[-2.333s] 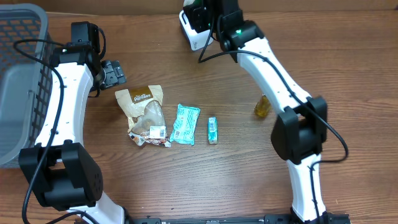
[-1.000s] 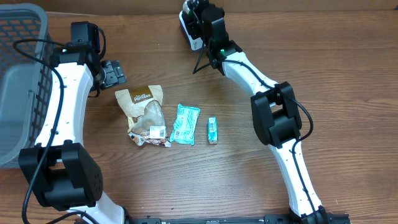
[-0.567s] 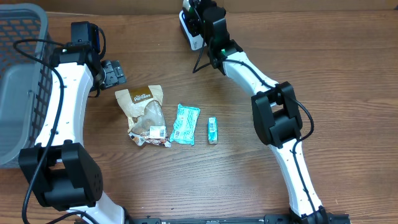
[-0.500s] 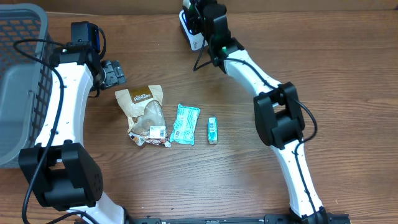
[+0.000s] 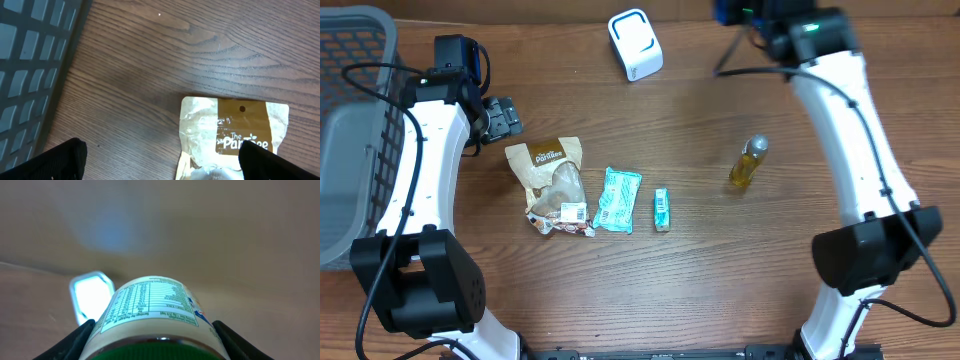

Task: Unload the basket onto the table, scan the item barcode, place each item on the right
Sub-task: 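Carry the jar to the right and set it on the table, then open the right gripper and lift it off the jar, then lower the right gripper over the yellow oil bottle, then close the right gripper around the yellow bottle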

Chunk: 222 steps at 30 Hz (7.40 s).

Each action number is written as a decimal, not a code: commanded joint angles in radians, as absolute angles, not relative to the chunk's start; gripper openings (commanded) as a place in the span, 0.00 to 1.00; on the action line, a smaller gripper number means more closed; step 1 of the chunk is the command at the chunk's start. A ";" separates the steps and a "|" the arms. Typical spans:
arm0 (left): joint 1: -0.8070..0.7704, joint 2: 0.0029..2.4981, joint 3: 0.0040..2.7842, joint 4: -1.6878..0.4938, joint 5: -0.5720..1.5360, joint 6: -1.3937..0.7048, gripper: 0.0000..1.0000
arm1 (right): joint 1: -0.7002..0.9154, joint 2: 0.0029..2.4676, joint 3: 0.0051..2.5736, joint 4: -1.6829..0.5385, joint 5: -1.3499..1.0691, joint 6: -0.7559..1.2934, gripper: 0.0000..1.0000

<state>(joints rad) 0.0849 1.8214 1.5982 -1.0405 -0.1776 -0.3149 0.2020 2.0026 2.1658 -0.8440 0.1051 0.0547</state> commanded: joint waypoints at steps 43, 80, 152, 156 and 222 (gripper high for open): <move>0.075 1.805 1.606 -1.039 -0.190 -0.311 0.99 | -0.181 2.015 1.632 -1.186 -0.060 0.323 1.00; 0.075 1.805 1.606 -1.039 -0.191 -0.311 1.00 | 0.132 1.833 1.745 -1.354 -0.035 0.476 0.90; 0.074 1.805 1.606 -1.039 -0.190 -0.311 0.99 | 0.132 1.837 1.494 -1.092 -0.107 0.383 0.43; 0.074 1.805 1.606 -1.039 -0.191 -0.311 1.00 | 0.141 1.837 1.494 -1.093 -0.126 0.350 0.43; 0.073 1.805 1.606 -1.039 -0.191 -0.311 0.99 | 0.432 1.837 1.493 -1.093 -0.001 0.082 0.55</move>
